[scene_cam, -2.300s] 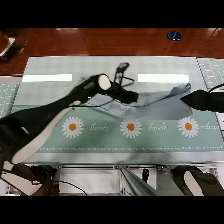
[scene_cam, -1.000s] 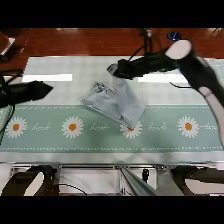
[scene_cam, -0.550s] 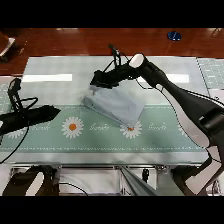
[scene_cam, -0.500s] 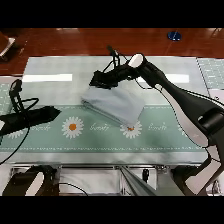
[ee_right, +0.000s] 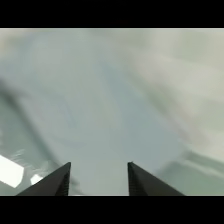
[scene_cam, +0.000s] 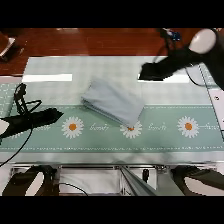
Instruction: Fold the shirts.
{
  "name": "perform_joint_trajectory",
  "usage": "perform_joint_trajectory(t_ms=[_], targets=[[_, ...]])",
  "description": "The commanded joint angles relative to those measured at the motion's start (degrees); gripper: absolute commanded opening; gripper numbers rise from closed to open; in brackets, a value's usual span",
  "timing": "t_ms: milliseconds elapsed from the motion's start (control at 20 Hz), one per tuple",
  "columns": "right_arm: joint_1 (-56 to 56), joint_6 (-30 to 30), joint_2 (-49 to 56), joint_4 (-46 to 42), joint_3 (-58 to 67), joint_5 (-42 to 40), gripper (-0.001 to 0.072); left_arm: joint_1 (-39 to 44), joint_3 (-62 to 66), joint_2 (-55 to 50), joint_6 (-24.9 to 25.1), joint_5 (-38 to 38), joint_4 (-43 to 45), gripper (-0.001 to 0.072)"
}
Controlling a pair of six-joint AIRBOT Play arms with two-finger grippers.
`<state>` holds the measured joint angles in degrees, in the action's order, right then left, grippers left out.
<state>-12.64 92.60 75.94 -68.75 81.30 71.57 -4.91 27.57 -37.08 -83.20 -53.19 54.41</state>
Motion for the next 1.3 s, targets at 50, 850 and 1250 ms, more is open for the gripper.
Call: perform_joint_trajectory(t_ms=[50,850,1250], targets=[[3.2,24.3,-23.2,-16.5,-36.1,-23.8,0.0414,-0.1,-0.1,0.0,0.0,0.1,-0.4,0.0020],[4.1,-11.6,8.5,38.6,-37.1,-20.6,0.0415,-0.1,-0.1,-0.1,0.0,0.7,-3.4,0.0020],[-0.4,-16.8,13.6,36.7,-21.3,-14.8,0.0025,-0.1,-0.1,-0.1,0.0,1.2,-3.4,0.0020]])
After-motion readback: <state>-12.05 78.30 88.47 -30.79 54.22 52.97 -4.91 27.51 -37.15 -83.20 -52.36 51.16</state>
